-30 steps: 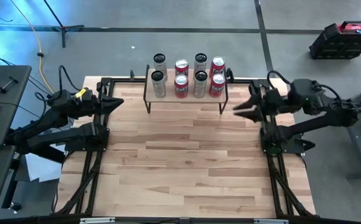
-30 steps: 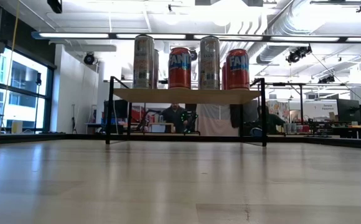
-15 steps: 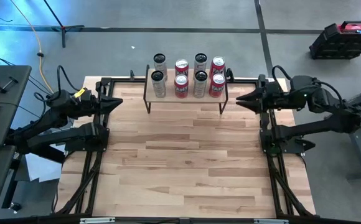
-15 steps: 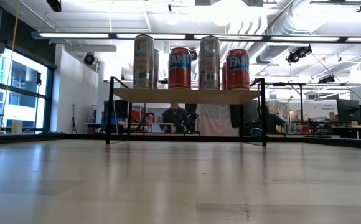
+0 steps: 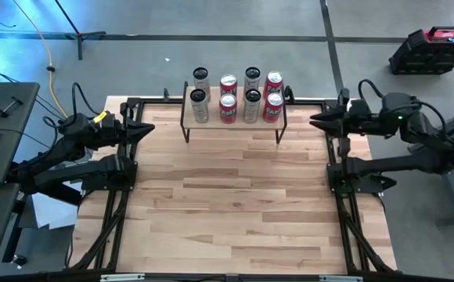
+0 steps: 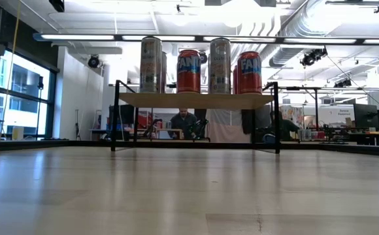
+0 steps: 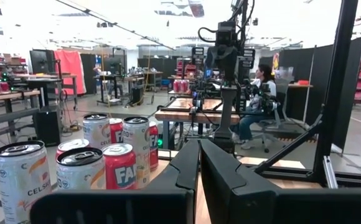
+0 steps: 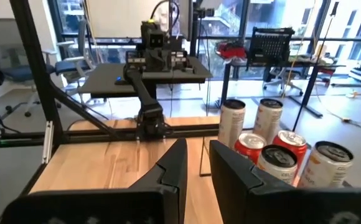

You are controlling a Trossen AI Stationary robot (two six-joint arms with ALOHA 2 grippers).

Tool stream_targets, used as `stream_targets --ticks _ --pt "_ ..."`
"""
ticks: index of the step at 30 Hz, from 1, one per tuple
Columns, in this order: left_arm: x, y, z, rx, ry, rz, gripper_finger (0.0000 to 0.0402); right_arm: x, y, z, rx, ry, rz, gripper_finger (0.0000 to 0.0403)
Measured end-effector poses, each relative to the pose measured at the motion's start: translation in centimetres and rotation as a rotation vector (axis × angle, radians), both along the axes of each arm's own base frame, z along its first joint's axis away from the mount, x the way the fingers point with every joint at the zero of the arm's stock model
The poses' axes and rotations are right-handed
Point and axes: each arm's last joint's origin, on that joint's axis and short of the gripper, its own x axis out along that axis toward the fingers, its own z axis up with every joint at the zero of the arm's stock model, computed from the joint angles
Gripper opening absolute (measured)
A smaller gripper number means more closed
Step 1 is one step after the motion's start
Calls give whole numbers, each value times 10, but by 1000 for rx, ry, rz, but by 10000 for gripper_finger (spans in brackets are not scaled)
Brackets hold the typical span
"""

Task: Place canned beverage on shelf
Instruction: Return to Home Position

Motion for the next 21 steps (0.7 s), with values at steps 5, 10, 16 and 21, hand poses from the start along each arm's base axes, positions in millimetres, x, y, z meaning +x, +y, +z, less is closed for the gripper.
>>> stream_targets --ticks 5,10,16,21 --pt "0 0 0 3 1 1 8 -15 2 3 -20 -40 0 53" --pt "0 0 0 3 1 1 8 -28 4 3 9 -65 8 47" --pt "0 0 0 17 4 3 8 -22 3 -28 30 -149 9 27" --pt "0 0 0 9 2 1 8 -11 2 -85 -8 -230 37 17"
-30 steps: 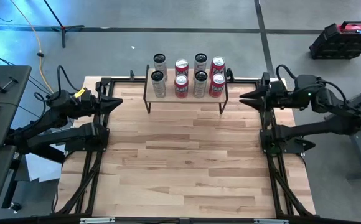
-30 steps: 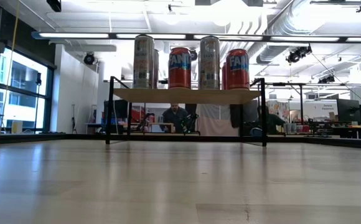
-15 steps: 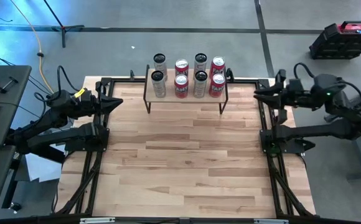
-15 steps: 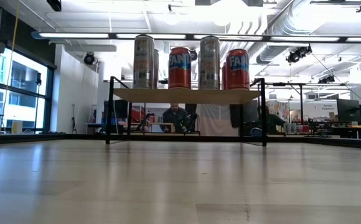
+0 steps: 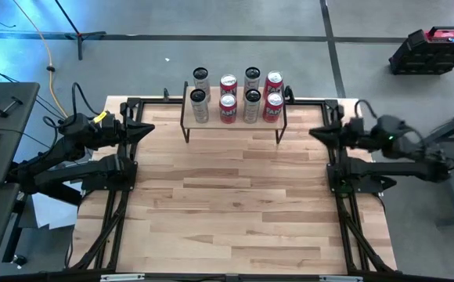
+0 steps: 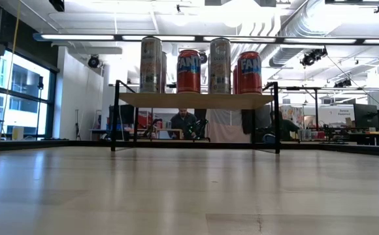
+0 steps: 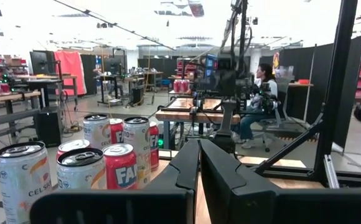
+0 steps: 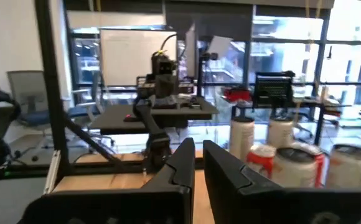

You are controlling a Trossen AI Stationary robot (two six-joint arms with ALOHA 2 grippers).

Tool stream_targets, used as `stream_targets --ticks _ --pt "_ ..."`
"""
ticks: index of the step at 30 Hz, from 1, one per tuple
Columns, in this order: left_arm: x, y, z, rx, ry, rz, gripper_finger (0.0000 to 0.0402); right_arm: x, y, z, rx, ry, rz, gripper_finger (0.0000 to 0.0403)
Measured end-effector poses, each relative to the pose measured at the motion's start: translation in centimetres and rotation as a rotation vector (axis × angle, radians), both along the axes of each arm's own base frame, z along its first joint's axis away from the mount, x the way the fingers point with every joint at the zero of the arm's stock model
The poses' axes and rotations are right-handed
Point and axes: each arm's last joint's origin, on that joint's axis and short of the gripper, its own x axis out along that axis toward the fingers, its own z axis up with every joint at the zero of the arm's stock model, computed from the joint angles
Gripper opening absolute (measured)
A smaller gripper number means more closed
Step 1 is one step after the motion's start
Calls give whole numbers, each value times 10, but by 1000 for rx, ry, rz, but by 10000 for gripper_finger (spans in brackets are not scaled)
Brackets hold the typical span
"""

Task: Place canned beverage on shelf
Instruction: Return to Home Position

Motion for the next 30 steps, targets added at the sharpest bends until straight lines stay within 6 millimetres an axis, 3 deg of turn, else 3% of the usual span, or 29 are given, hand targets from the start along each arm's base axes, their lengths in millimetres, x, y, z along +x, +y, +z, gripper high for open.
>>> stream_targets --ticks 6,12,21,30 --pt "0 0 0 -17 -4 -3 8 -4 1 -48 -2 -123 17 16" --pt "0 0 0 -17 -4 -3 8 -7 0 -96 88 -134 -28 16" --pt "0 0 0 -17 -2 -3 8 7 -2 -149 85 -224 -20 16" --pt "1 -1 -6 -55 51 -54 8 9 -2 -156 94 -158 -8 16"
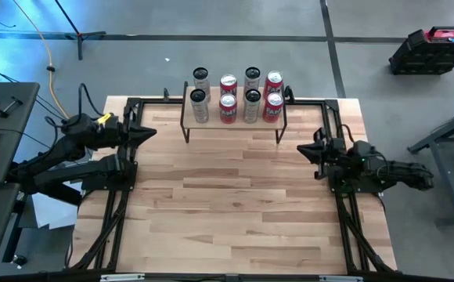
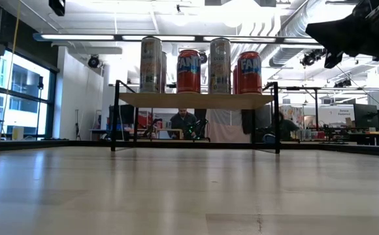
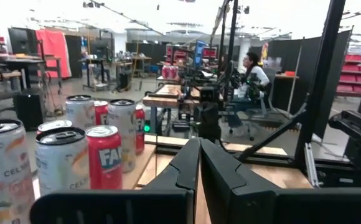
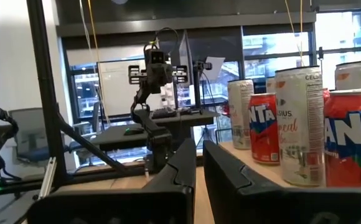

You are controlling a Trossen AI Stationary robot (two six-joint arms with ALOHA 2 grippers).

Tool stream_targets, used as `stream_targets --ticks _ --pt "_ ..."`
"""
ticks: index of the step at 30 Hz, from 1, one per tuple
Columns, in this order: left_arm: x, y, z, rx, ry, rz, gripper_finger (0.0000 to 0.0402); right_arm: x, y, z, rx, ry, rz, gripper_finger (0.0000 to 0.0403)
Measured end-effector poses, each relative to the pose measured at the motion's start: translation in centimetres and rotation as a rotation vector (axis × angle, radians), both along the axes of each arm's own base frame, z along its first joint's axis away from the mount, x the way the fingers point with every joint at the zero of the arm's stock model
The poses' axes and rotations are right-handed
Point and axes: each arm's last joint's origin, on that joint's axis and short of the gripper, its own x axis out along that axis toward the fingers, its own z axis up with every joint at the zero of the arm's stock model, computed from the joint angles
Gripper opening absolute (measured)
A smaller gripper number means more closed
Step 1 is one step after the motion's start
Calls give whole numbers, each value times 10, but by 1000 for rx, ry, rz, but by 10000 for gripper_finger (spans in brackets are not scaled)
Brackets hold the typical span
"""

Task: Place canned beverage on shelf
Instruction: Return to Home Position

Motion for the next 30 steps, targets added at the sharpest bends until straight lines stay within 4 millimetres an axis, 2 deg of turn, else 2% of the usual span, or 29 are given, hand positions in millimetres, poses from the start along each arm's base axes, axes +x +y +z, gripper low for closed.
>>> stream_targets --ticks 5,11,17,24,28,30 --pt "3 1 -18 -22 -2 -6 8 0 0 -1 15 13 7 16" --pt "3 1 -59 -53 -25 -11 8 2 0 -8 117 76 31 16" --pt "-11 0 -69 3 -64 115 8 2 1 -9 113 85 66 16" --pt "-4 2 -91 -48 58 103 7 2 0 -9 117 80 46 16" --pt "4 2 -102 -75 11 65 8 2 0 -10 134 84 23 16" --pt "9 3 -115 -110 20 42 7 2 -1 -10 152 88 20 16"
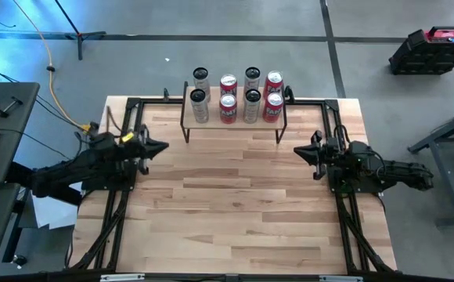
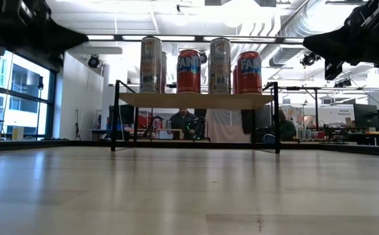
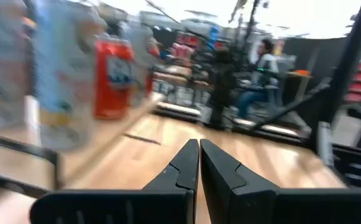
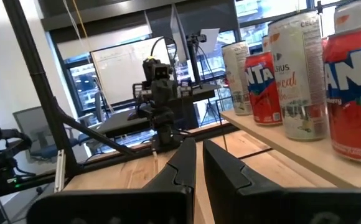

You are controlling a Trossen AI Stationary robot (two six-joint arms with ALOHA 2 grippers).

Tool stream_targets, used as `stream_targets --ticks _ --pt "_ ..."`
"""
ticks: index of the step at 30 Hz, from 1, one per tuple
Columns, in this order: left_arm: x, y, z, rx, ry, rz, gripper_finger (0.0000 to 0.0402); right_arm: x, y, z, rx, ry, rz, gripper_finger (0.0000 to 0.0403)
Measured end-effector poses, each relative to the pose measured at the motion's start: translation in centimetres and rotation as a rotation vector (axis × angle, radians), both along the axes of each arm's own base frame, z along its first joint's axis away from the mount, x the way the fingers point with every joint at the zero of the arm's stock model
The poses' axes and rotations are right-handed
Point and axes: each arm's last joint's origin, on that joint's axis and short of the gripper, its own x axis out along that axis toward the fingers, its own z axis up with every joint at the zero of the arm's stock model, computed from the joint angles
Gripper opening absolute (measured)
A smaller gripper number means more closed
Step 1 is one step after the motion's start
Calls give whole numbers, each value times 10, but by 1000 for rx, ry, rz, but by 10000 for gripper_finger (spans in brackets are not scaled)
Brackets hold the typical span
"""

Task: Place canned beverage on shelf
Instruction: Return to Home Position

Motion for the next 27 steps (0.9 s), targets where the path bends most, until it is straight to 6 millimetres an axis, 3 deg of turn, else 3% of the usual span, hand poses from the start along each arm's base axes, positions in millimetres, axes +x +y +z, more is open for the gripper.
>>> stream_targets --ticks 6,11,18,27 --pt "8 -7 -16 -60 -18 -133 8 0 0 1 10 -13 18 16" --pt "9 -14 -15 -33 -21 -199 8 0 0 1 -22 -7 -10 16" --pt "15 -20 -41 -40 47 -176 8 1 -1 -6 -129 84 -64 16" --pt "17 -23 -41 127 77 -147 8 1 -1 -15 -178 182 -65 16"
